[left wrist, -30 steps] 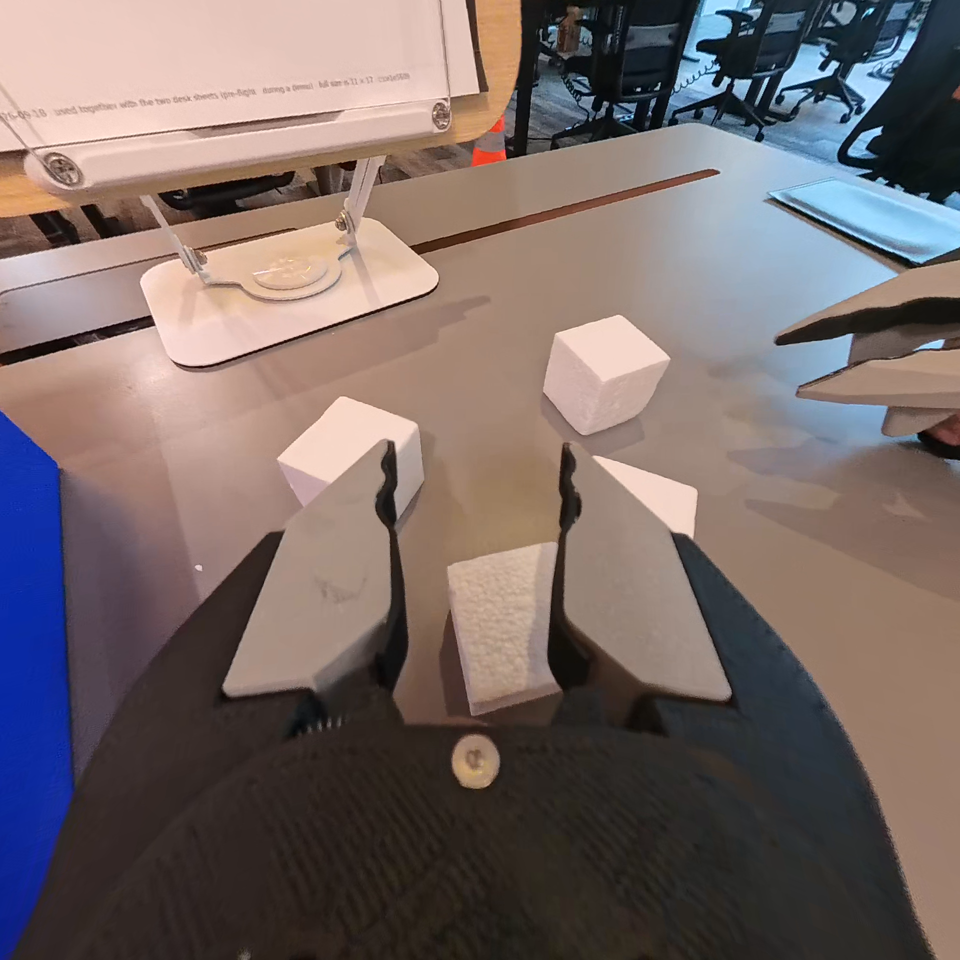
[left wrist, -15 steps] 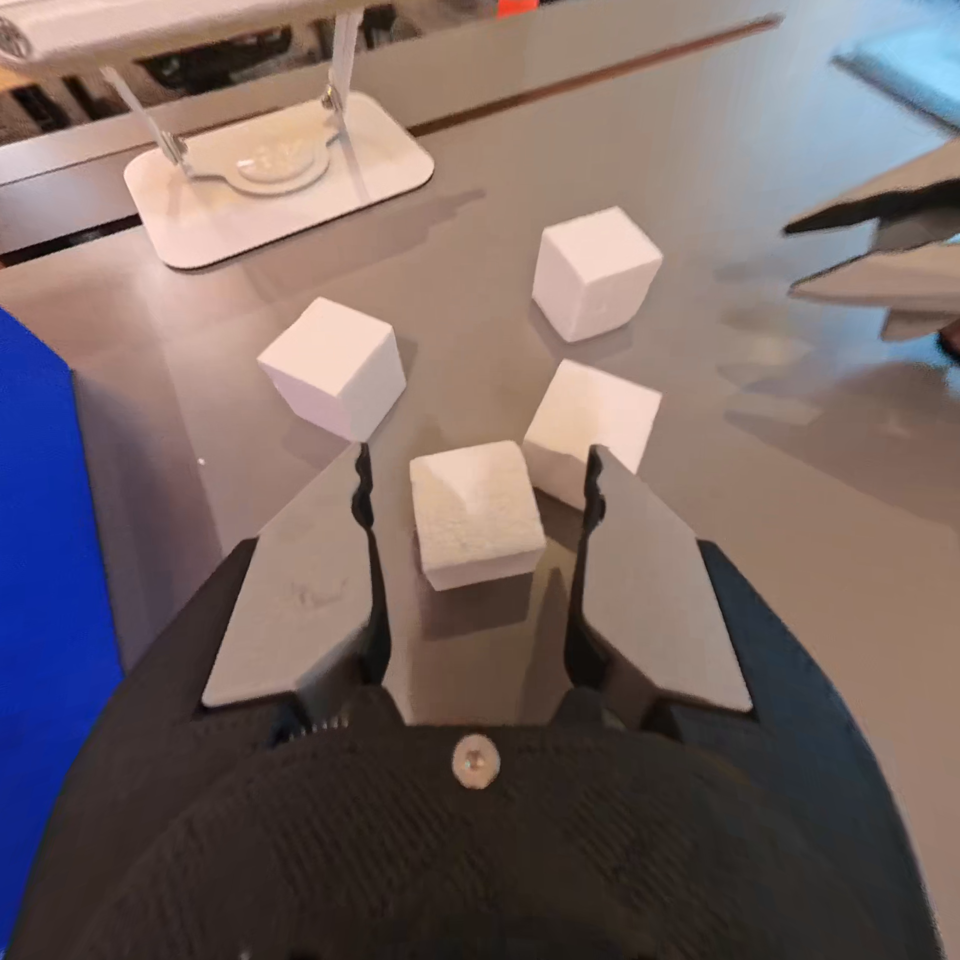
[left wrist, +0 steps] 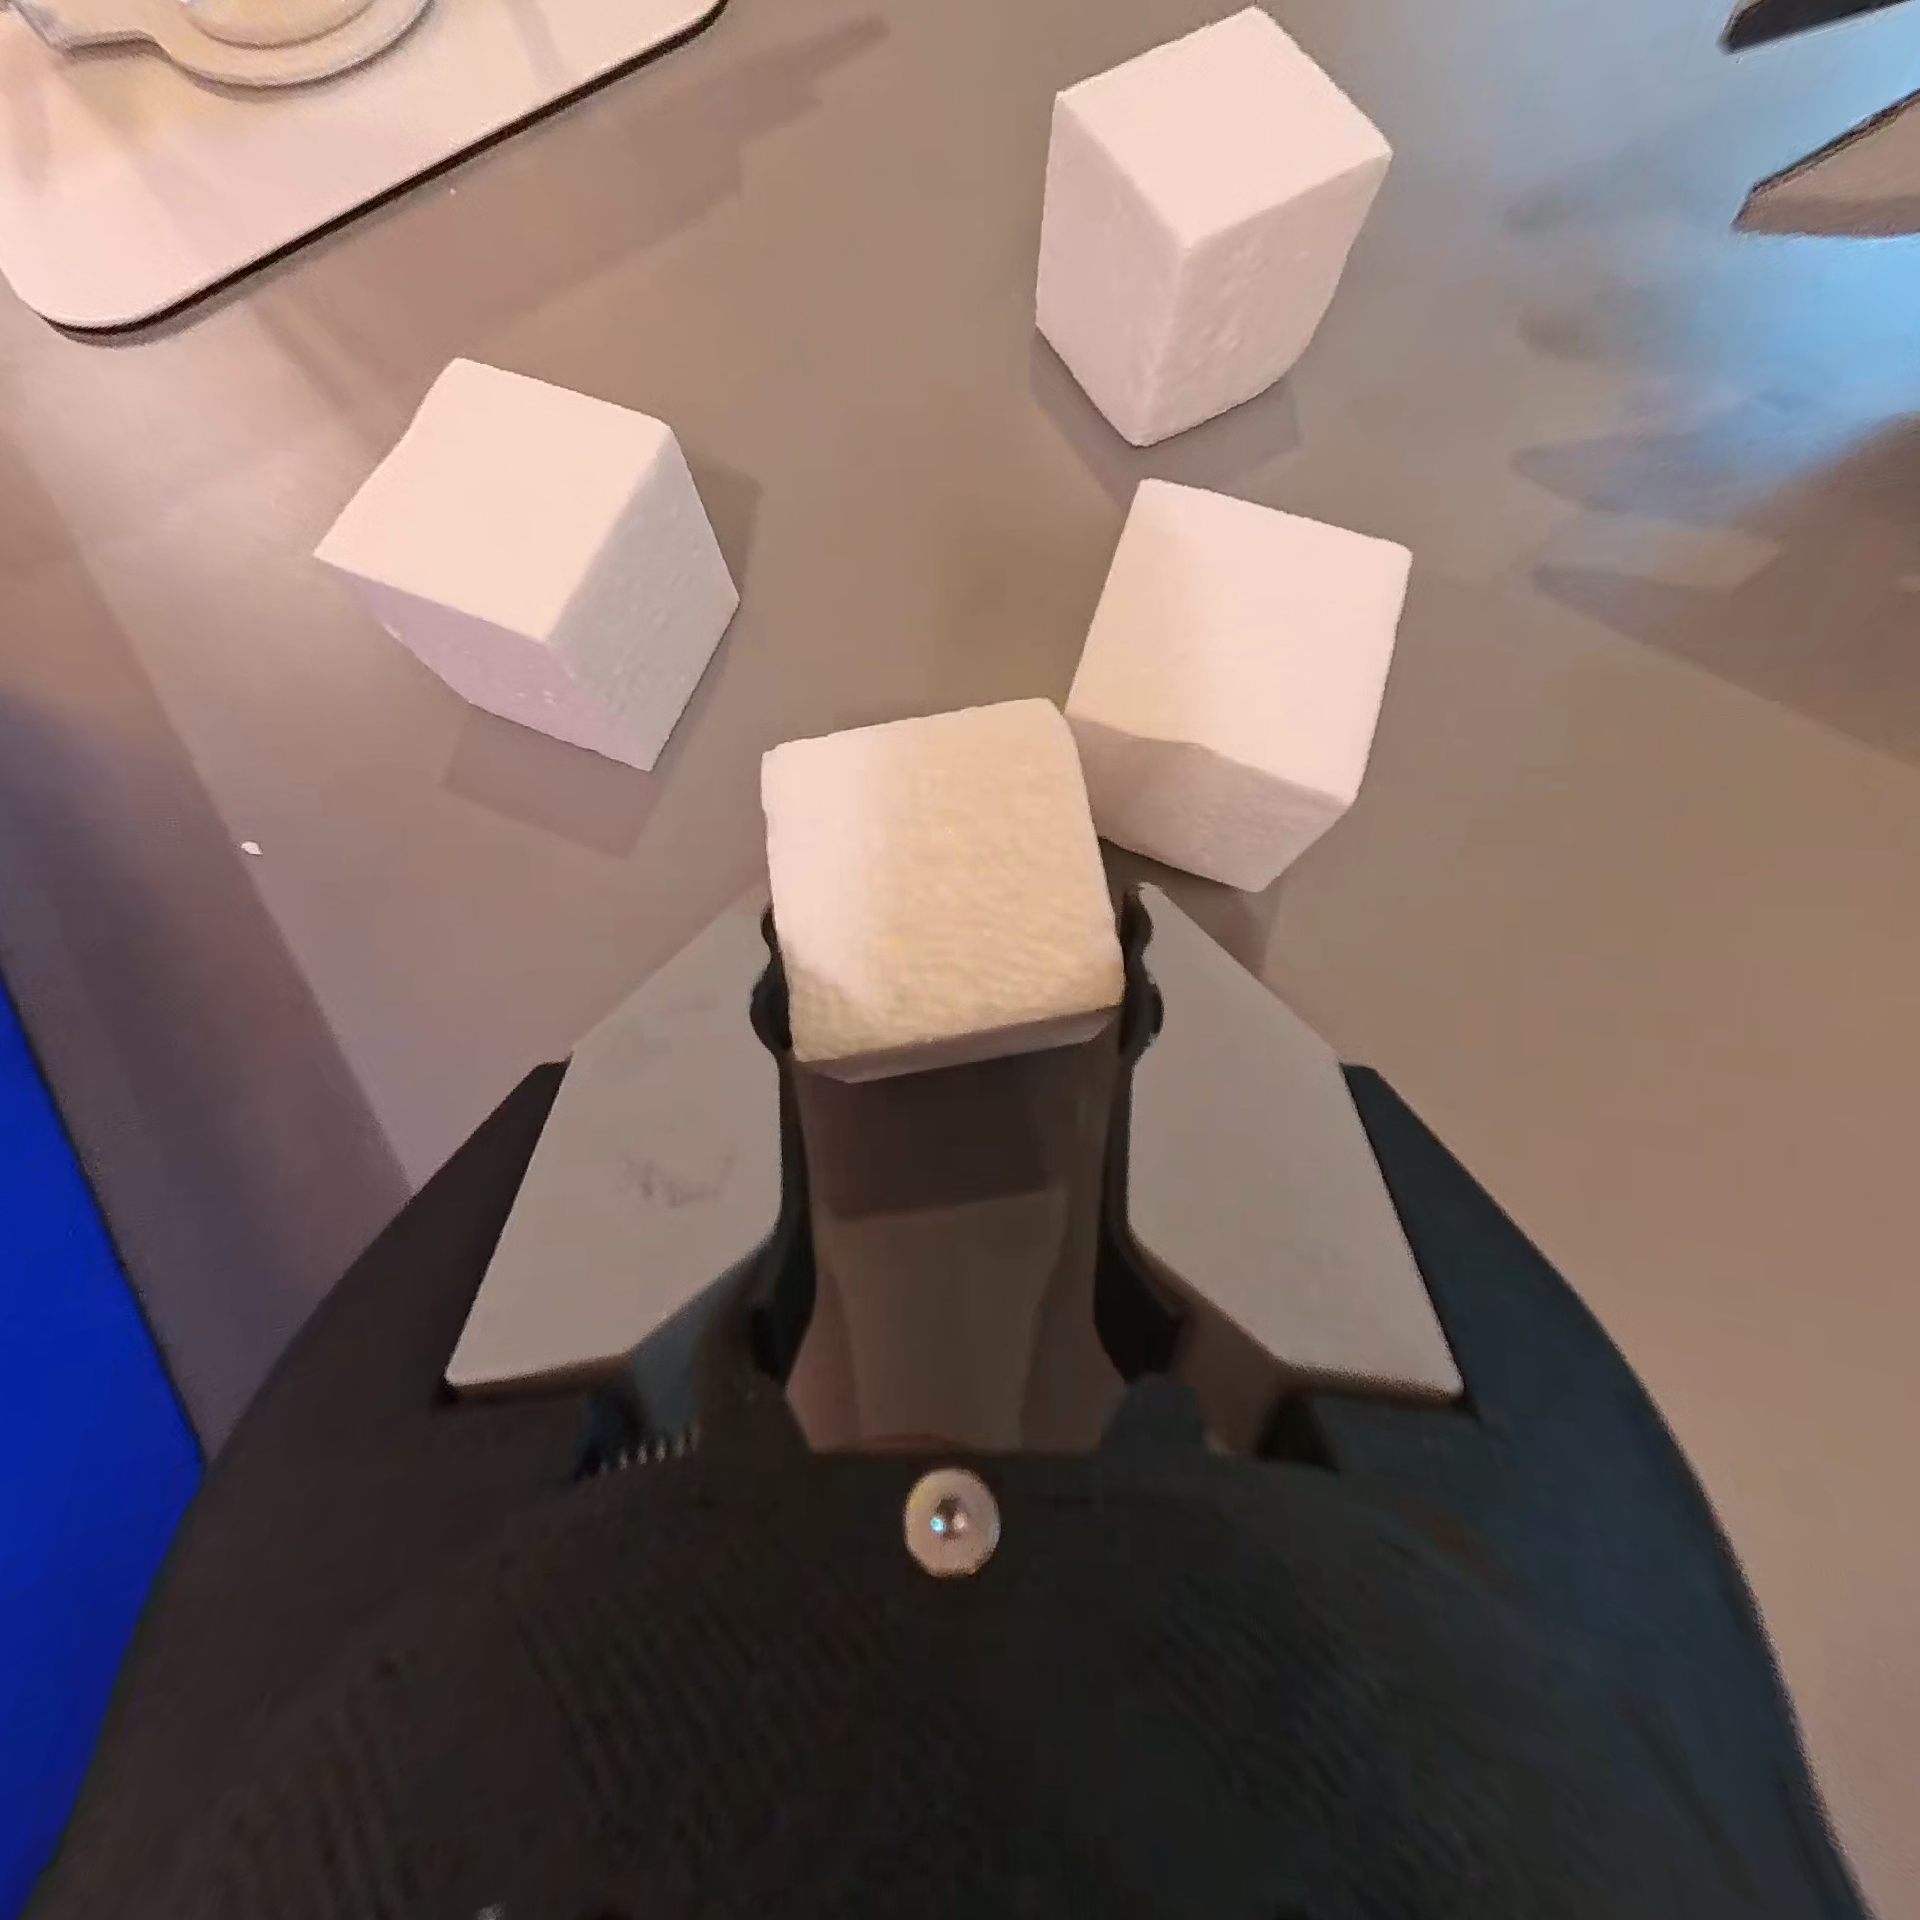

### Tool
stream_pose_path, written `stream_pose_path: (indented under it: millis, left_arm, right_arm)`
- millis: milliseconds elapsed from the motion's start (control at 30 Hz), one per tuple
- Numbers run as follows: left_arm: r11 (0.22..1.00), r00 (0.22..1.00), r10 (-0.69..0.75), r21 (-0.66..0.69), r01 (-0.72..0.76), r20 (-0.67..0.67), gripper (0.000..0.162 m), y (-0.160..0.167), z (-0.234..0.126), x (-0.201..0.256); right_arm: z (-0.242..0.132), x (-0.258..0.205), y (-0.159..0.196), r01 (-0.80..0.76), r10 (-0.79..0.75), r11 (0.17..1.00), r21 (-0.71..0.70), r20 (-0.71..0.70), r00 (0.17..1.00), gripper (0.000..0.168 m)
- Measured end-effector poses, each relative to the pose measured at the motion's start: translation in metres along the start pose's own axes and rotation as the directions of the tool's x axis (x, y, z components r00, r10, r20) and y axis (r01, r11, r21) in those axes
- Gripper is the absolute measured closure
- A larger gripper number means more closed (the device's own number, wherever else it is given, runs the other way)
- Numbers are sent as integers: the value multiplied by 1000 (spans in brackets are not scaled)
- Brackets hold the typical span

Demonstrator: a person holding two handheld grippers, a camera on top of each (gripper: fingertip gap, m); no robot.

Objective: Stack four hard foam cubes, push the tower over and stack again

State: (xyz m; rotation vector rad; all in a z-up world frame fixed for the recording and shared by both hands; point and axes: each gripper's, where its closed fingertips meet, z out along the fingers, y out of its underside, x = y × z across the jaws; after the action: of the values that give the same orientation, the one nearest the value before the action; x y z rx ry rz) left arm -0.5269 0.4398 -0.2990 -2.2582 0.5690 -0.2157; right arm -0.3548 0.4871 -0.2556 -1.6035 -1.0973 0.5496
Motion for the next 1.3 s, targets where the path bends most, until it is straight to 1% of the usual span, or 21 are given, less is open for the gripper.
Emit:
stream_pose_path:
  millis: [333,433,533,633,767,900,1000,1133,1300]
  left_arm:
    - [986,1000,5,166,-8,16,100,-35,-37,2]
    - [981,1000,10,195,-11,4,100,-42,-41,8]
    - [974,999,21,223,-31,47,100,-48,-43,7]
    - [968,999,37,248,-36,0,100,-55,-45,20]
    - [950,985,133,297,-95,-113,100,-70,-41,65]
    - [938,946,264,279,-206,-190,100,-71,-24,115]
    - [924,915,352,227,-307,-198,100,-62,-7,141]
    - [890,876,449,171,-422,-177,100,-52,9,162]
    - [871,853,491,103,-480,-174,100,-39,29,165]
  right_arm:
    - [1,-2,1,9,-9,1000,-5,3,1000,140]
    - [1,-2,1,10,-10,1000,-8,1,1000,140]
    - [1,-2,2,10,-10,1000,-9,0,1000,140]
    - [1,-1,2,10,-10,1000,-8,-1,1000,141]
    - [0,0,1,8,-8,1000,-5,-5,1000,141]
    - [-3,4,-2,2,-2,1000,10,-18,1000,141]
    - [-6,7,-5,-10,10,1000,29,-26,1000,141]
    - [-10,12,-8,-26,28,999,46,-39,999,142]
    - [-15,13,-10,-41,43,997,62,-29,999,141]
